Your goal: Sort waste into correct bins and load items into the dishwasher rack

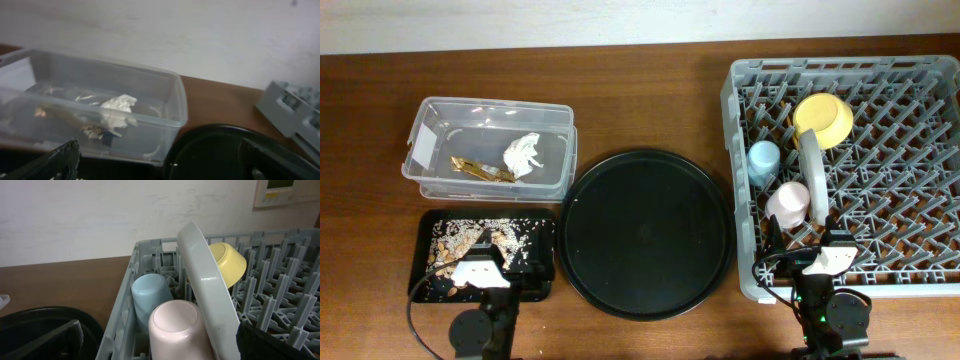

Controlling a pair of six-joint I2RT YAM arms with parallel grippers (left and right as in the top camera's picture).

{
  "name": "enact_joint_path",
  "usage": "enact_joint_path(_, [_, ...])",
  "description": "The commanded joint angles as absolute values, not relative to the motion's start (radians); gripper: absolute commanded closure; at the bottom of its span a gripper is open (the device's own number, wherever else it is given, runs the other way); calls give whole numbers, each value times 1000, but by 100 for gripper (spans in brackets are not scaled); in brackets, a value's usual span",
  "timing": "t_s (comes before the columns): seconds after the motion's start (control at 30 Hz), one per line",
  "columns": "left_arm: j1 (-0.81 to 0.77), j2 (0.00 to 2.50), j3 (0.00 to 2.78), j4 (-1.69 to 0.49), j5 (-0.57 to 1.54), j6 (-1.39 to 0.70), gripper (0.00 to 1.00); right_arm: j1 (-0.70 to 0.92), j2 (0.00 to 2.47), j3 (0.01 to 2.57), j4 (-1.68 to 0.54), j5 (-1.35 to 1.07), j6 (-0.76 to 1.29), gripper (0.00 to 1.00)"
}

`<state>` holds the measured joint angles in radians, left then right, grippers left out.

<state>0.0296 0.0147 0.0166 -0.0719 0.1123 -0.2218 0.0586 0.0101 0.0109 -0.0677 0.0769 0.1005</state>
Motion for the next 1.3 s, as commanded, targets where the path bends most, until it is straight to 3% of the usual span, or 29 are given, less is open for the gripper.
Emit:
enact_joint_path(0.0, [-53,5,9,-73,107,39,1,51,3,6,-75,75,97,1])
enact_joint_path(1.27, [-46,5,9,-73,92,47,1,51,3,6,-75,75,97,1])
